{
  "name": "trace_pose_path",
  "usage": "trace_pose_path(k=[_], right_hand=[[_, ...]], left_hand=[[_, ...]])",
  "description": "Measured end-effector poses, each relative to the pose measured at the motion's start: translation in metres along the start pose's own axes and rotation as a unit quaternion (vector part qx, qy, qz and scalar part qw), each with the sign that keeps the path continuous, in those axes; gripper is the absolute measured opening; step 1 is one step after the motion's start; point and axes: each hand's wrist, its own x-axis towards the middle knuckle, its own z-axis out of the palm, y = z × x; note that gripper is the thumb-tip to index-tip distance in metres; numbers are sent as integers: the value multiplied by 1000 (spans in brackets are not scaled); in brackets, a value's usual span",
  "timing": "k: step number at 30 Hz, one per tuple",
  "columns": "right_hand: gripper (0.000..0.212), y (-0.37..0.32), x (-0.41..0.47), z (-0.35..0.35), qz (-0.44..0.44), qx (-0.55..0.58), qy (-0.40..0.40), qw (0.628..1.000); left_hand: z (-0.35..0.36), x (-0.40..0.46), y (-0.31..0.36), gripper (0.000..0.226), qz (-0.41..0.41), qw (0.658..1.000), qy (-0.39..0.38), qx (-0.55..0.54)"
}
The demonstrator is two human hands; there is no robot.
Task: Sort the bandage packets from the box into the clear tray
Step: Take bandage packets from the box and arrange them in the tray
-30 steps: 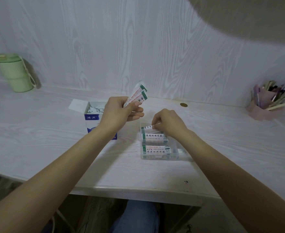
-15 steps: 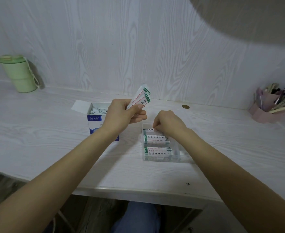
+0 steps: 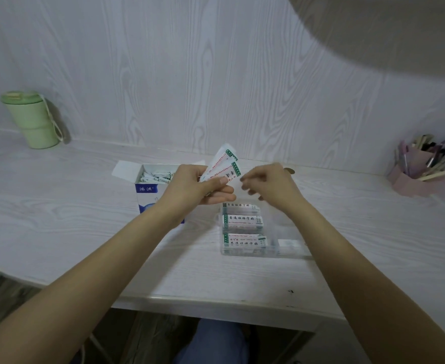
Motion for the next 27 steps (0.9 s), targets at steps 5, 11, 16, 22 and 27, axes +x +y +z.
trace_pose_path(k=[5,11,16,22,27], right_hand=[[9,-8,-20,-12,18,254,-38,966],[10,-5,-21,-4,-2,257,8,966],[19,4,-17,-5,31,257,49,965],[13,25,-3,1,82,132,62,986],[11,24,3,13,33,-93,24,995]], left_hand=[[10,0,-3,14,-11,1000,-25,-1],[18,1,-2,26,-22,999,-42,-12],[12,4,-4,26,-6,1000,12,3],[6,6,-1,15,68,994,74,36],[6,6,-1,22,74,994,63,40]])
